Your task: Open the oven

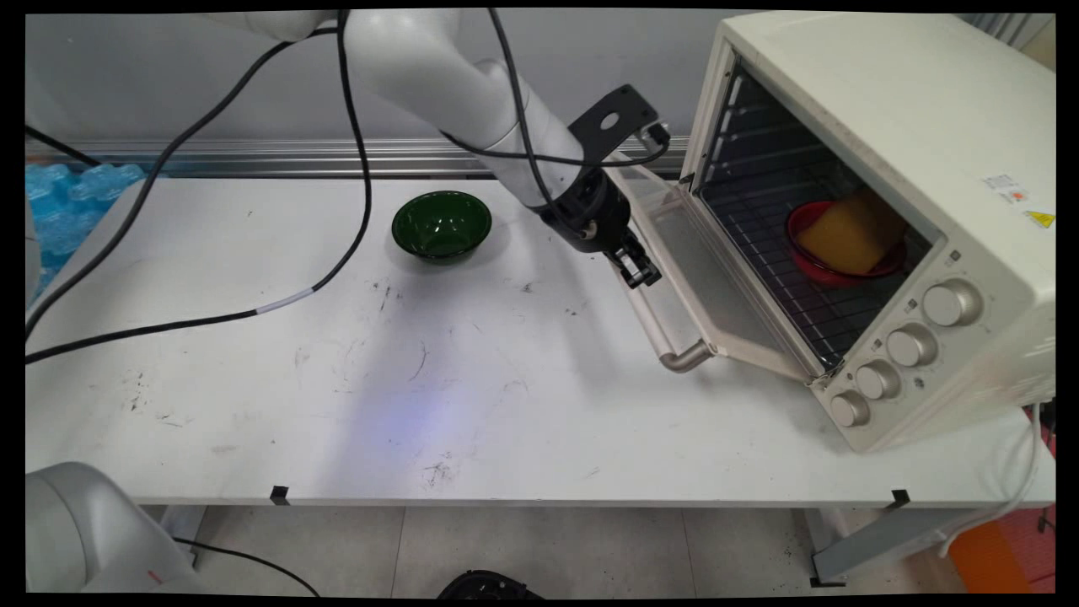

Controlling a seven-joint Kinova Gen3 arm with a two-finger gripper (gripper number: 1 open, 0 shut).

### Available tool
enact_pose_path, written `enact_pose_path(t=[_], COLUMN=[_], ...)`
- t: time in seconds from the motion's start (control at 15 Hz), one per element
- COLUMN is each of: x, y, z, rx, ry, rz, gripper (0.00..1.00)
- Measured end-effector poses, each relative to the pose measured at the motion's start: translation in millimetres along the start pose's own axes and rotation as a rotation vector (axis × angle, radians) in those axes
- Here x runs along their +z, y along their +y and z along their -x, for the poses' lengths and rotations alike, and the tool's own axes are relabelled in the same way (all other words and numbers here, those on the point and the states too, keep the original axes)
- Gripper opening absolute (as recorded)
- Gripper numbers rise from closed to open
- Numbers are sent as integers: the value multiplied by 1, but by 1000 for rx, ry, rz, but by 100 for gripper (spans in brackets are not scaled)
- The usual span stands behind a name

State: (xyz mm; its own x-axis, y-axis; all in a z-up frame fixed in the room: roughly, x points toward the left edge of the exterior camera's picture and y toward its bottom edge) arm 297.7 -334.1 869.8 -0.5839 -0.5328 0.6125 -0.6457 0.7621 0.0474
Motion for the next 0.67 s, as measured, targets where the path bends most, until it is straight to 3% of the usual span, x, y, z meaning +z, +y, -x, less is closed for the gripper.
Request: enact_pose_path(t=[0.67], x=[3], y=[-4], z=[33], rx=[6], ry=[28], rz=[5], gripper=[0])
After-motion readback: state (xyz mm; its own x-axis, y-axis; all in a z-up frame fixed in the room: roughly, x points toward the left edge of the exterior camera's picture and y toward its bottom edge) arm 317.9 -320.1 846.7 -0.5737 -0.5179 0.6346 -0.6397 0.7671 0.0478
